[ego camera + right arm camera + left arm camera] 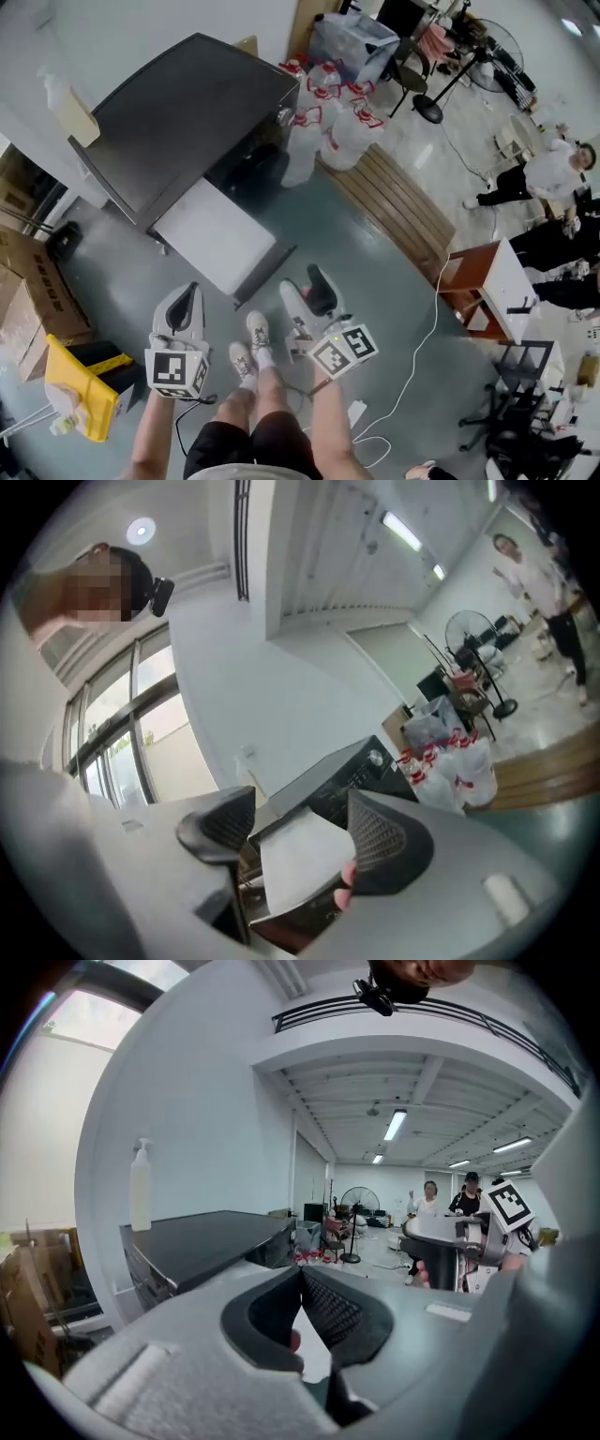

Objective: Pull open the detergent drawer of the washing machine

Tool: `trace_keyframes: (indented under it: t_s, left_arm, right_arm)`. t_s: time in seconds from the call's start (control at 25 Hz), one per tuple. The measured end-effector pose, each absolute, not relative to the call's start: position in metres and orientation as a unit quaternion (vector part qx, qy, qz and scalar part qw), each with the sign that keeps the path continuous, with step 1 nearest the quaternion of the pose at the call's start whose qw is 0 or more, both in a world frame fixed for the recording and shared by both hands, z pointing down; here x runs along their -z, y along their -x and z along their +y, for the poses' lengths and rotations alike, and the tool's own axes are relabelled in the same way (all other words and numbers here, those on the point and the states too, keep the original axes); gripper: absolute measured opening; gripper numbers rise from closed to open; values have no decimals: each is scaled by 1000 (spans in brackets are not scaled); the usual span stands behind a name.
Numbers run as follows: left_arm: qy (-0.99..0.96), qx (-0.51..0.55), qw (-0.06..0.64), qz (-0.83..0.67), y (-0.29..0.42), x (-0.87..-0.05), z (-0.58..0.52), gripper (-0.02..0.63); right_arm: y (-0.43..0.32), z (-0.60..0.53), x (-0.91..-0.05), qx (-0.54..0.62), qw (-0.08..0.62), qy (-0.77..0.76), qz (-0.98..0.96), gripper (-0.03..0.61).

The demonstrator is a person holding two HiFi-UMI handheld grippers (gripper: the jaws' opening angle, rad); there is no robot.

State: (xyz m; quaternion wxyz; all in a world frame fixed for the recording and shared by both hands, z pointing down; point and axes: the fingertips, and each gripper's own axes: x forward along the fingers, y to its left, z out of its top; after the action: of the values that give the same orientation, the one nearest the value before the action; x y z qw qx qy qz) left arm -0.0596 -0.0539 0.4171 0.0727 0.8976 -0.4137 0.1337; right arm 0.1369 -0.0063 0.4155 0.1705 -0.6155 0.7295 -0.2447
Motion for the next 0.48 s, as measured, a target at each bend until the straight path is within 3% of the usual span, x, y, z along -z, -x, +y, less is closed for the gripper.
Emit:
trace_keyframes:
  t_s: [0.48]
  left_arm:
    - [-902,-79,30,-424,66,-298,-58,11]
  right_arm:
    - [-89,-18,-295,90,22,647,757,262]
